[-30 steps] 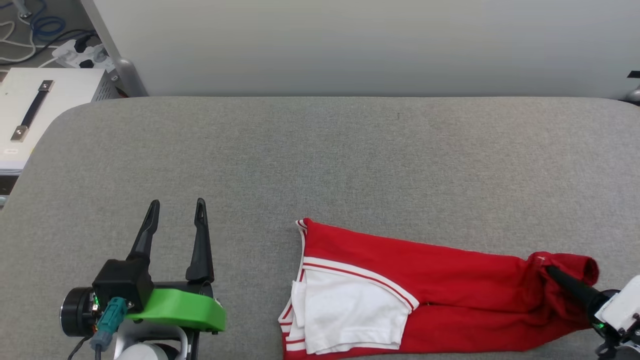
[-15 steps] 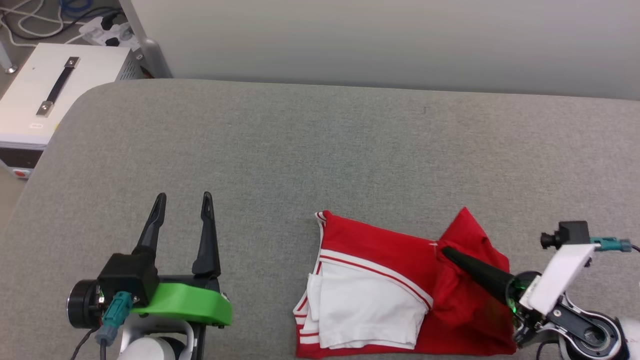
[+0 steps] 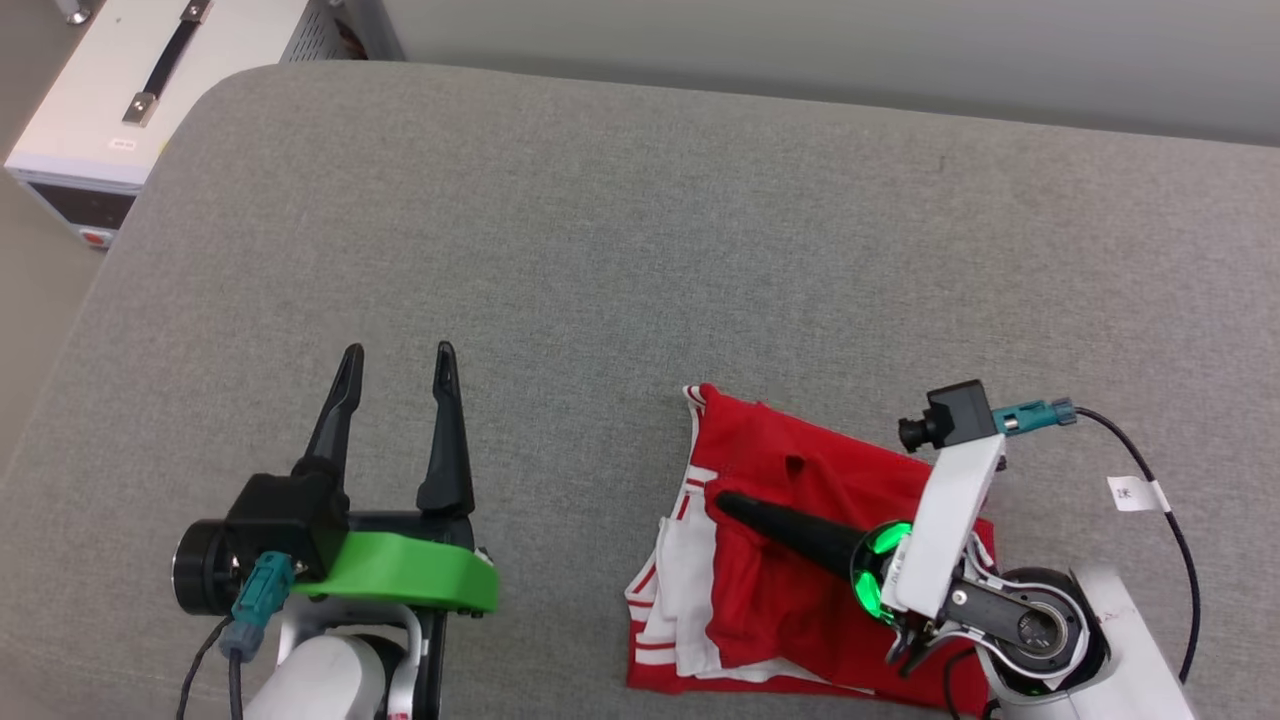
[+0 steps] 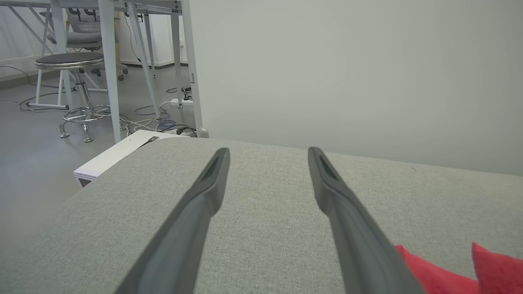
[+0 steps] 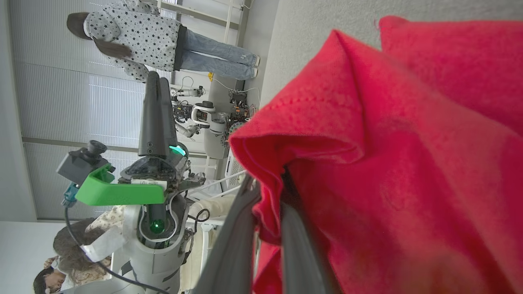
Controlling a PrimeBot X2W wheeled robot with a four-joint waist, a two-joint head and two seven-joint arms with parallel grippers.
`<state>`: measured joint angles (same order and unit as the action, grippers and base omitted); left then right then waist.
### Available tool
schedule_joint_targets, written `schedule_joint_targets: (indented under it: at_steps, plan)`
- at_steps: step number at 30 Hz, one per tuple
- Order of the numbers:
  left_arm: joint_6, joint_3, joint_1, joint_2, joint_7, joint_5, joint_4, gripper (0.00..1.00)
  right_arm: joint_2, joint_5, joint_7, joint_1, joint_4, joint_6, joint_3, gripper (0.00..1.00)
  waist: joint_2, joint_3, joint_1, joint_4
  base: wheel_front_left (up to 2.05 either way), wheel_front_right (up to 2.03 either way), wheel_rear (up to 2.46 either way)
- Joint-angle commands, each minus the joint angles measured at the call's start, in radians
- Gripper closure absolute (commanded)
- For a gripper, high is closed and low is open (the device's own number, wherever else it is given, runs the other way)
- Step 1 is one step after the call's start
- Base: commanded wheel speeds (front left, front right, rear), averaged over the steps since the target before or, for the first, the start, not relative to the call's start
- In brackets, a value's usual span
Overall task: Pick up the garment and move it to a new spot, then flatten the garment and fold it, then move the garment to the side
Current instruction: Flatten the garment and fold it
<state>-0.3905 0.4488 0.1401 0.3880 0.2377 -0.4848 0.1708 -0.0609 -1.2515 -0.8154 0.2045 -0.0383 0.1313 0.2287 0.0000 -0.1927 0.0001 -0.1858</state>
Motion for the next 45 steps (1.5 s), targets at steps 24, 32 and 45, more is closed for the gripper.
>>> schedule_joint_targets:
  at_steps: [24,32,45]
  plan:
    - [0.056,-0.025,0.021,-0.042,0.023,0.029,-0.083,0.00,-0.118,0.170,0.452,0.086,-0.063,-0.001,0.146,0.00,0.0000,0.018,-0.0001,0.035,0.00,0.00,0.00]
    - [0.056,-0.034,-0.006,-0.029,0.024,0.019,-0.098,0.00,-0.156,0.429,0.685,0.053,-0.103,-0.001,0.034,0.00,0.0000,0.066,-0.0001,0.087,0.00,0.00,0.00]
    - [0.061,-0.069,-0.043,-0.014,0.024,0.003,-0.126,0.00,-0.109,0.865,0.817,-0.072,0.033,-0.001,-0.286,0.00,0.0000,0.119,-0.0001,0.156,0.00,0.00,0.00]
